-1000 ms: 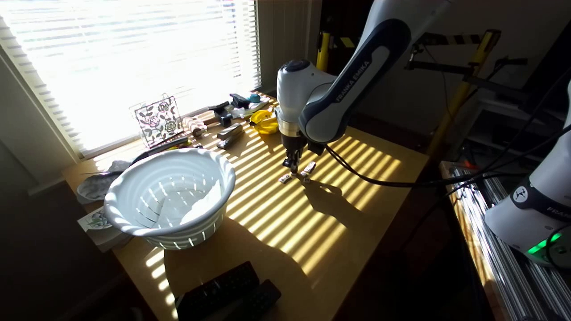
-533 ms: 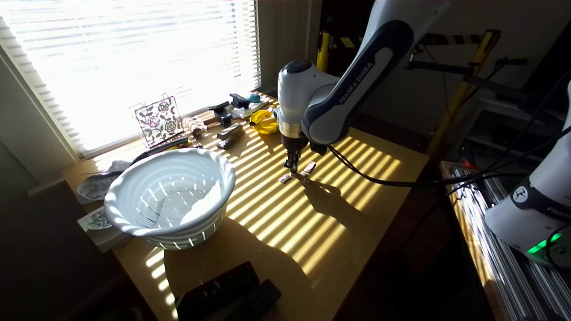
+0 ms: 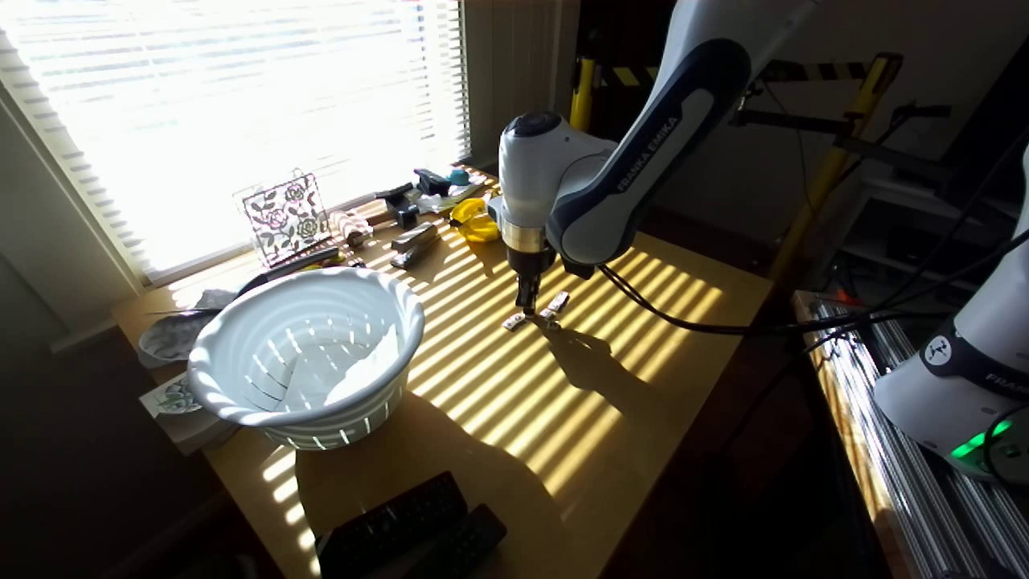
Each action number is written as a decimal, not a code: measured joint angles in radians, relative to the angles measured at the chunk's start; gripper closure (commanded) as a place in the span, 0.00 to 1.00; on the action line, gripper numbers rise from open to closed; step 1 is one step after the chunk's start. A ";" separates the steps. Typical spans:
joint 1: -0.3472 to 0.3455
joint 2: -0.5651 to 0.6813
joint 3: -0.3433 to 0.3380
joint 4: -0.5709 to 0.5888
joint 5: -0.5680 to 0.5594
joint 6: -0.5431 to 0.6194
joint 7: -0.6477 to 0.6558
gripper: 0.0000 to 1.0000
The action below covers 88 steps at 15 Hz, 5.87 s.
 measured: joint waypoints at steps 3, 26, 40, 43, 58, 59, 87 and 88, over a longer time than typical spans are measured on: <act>0.001 0.000 0.000 -0.001 -0.020 0.001 -0.010 1.00; 0.002 0.000 0.001 -0.001 -0.147 0.025 -0.076 1.00; -0.043 -0.004 0.034 -0.001 -0.179 0.017 -0.098 1.00; -0.060 -0.006 0.056 -0.001 -0.156 0.014 -0.098 1.00; -0.081 -0.010 0.086 -0.001 -0.122 -0.018 -0.104 1.00; -0.081 -0.010 0.086 -0.001 -0.122 -0.018 -0.110 1.00; -0.105 -0.003 0.105 0.000 -0.162 0.026 -0.475 1.00; -0.106 -0.003 0.106 0.000 -0.162 0.026 -0.482 1.00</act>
